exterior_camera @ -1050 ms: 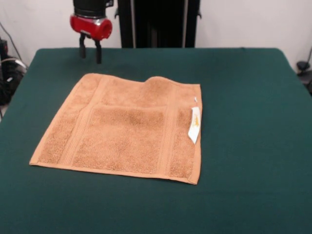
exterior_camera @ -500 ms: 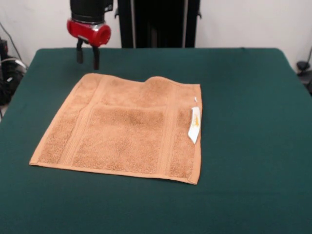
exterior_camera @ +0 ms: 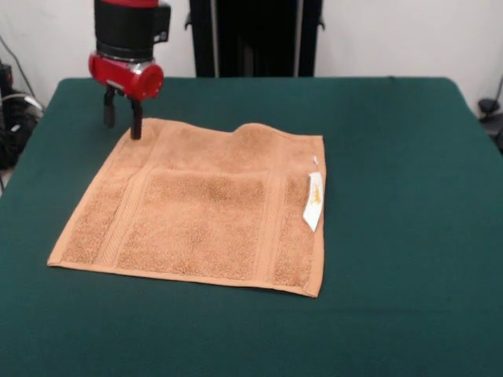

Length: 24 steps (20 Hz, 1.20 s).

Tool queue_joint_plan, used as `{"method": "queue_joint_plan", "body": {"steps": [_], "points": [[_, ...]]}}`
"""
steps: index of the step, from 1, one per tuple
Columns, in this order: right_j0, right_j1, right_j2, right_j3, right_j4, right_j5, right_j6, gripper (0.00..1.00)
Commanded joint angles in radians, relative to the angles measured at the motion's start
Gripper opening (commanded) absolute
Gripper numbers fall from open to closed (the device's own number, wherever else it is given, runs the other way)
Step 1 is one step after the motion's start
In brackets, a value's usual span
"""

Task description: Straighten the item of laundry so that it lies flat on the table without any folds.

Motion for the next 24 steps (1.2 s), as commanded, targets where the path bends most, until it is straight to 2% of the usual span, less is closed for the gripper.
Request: {"method": "queue_joint_plan", "body": {"steps": [1, 7, 14, 20, 24], "points": [[0.064, 0.112, 0.159, -0.161, 0.065, 0.077, 0.077, 1.00], [0.082, 0.155, 0.170, -0.198, 0.097, 0.064, 0.112, 1.00], [0.111, 0.186, 0.163, -0.189, 0.149, 0.025, 0.157, 1.00], [0.113, 0.200, 0.169, -0.187, 0.164, 0.016, 0.148, 1.00], [0.119, 0.258, 0.188, -0.241, 0.168, 0.043, 0.121, 1.00]]}}
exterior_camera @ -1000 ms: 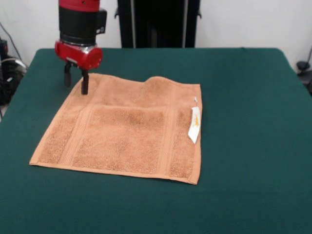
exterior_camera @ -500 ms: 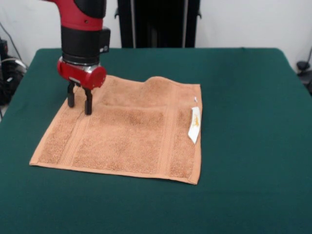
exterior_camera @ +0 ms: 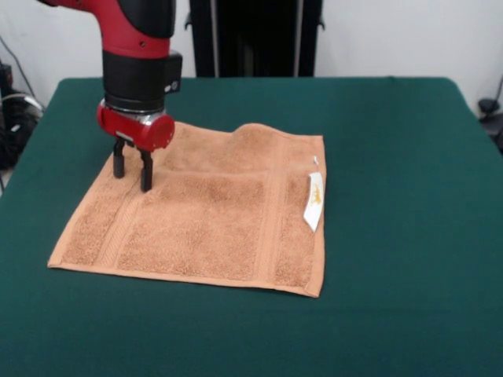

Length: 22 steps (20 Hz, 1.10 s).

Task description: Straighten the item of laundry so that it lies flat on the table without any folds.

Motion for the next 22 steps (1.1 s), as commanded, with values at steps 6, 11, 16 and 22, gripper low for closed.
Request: {"method": "queue_joint_plan", "body": {"steps": [6, 11, 16, 22], "points": [[0.109, 0.221, 0.152, -0.167, 0.107, -0.043, 0.160, 1.00], [0.129, 0.238, 0.142, -0.210, 0.113, -0.086, 0.157, 1.00], [0.093, 0.234, 0.168, -0.265, 0.032, -0.080, 0.073, 1.00], [0.039, 0.232, 0.216, -0.287, -0.038, -0.047, 0.018, 1.00]]}}
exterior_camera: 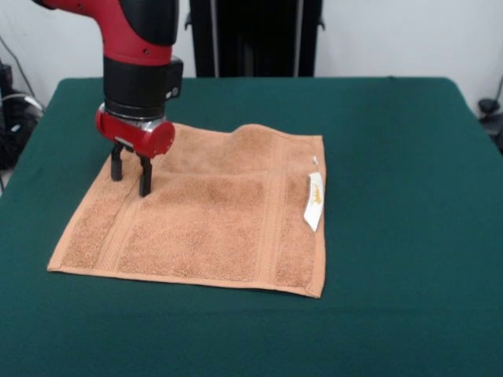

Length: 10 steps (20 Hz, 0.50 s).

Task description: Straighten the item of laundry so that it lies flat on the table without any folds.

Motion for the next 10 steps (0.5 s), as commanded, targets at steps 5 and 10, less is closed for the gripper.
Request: {"method": "queue_joint_plan", "body": {"steps": [5, 10], "points": [[-0.012, 0.203, 0.261, -0.226, -0.033, -0.045, 0.040, 1.00], [0.062, 0.075, 0.170, -0.093, 0.043, 0.045, 0.132, 1.00]]}}
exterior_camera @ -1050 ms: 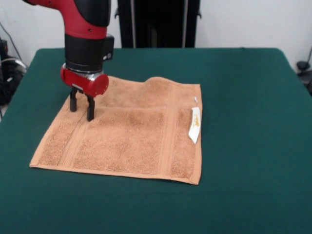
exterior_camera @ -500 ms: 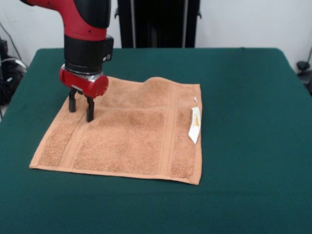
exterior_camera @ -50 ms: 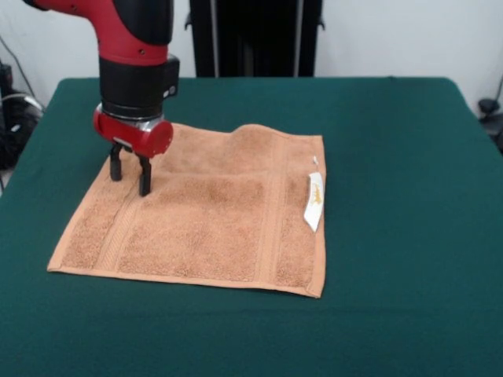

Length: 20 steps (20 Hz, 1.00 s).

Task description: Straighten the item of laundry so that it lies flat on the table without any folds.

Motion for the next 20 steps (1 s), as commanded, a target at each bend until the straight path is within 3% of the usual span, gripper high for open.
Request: {"method": "queue_joint_plan", "body": {"steps": [1, 3, 10, 17, 20], "points": [[0.094, 0.059, 0.126, -0.058, 0.071, -0.012, 0.140, 1.00], [0.119, 0.033, 0.084, -0.064, 0.042, -0.039, 0.123, 1.00], [-0.007, 0.033, 0.180, -0.121, -0.092, 0.015, -0.056, 1.00], [-0.010, -0.138, 0.212, 0.018, -0.028, 0.195, -0.012, 1.00], [-0.014, -0.171, 0.225, 0.034, -0.015, 0.224, -0.002, 1.00]]}}
